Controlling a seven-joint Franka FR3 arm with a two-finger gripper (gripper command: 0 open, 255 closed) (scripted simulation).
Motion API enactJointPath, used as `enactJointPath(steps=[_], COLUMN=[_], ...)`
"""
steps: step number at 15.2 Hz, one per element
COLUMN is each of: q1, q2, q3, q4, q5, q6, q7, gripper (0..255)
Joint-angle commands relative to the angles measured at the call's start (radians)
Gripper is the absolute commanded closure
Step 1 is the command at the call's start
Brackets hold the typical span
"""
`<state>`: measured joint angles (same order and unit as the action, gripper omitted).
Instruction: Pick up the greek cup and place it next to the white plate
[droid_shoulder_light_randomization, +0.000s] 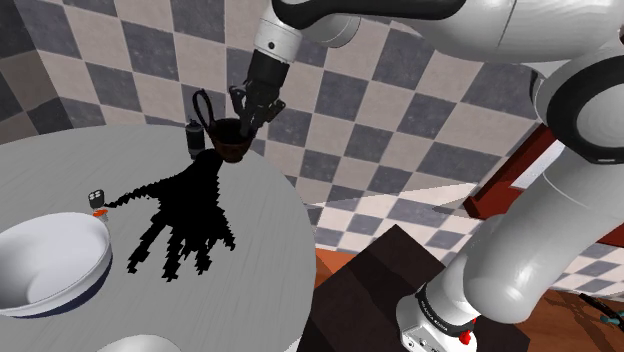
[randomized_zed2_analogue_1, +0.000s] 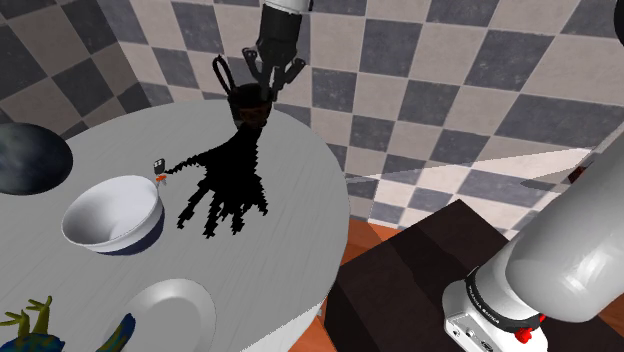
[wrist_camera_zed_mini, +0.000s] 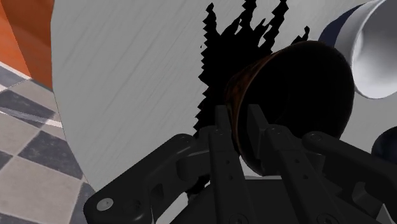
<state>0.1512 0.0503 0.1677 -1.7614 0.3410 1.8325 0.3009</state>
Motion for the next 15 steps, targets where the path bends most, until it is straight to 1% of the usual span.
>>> enactJointPath(steps=[1,8,15], q1=[0.027,0.116,0.216], q2=[0.003,0.035,0.117], q3=[0.024,0.101,0.168], q4=[-0.005,0.022,0.111], q5=[-0.002,-0.023,-0.076], q6=[0.025,0.083,0.125], q7=[0.047,0.208,0.380], gripper=[255,255,255])
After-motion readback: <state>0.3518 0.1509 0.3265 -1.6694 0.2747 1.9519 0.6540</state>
